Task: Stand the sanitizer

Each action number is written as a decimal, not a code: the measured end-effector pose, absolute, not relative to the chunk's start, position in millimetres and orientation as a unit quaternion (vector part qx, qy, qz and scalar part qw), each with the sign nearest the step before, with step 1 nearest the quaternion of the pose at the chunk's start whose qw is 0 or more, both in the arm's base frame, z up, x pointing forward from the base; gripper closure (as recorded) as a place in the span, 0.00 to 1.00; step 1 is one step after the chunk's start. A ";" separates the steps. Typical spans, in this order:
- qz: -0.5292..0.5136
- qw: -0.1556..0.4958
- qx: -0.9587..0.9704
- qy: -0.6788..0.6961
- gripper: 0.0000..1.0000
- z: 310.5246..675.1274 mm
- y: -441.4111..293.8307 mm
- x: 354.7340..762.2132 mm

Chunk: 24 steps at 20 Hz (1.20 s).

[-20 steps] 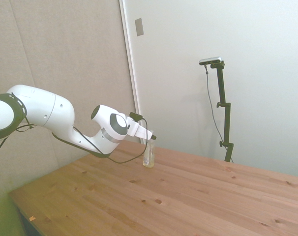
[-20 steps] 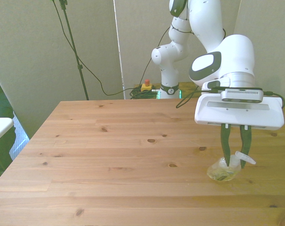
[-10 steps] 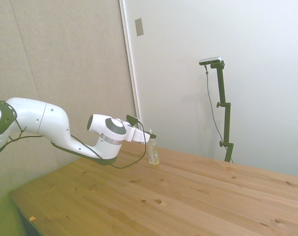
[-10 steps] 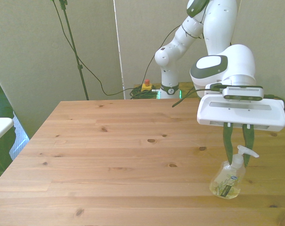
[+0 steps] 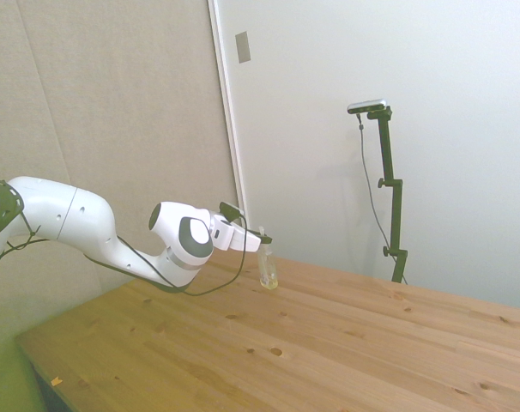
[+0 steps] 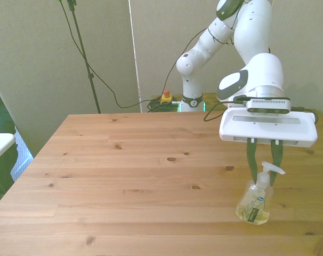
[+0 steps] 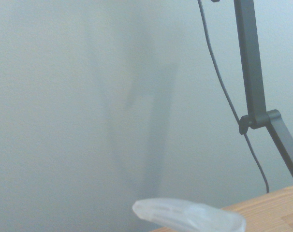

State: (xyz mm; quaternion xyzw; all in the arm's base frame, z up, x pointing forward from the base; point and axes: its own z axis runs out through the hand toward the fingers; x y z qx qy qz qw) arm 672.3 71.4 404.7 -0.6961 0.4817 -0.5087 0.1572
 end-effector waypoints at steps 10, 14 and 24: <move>-0.501 0.151 -0.706 0.476 0.00 400.7 73.2 669.4; -0.490 0.154 -0.709 0.483 0.00 414.9 73.7 666.8; -0.412 0.157 -0.751 0.491 0.00 437.8 69.6 651.6</move>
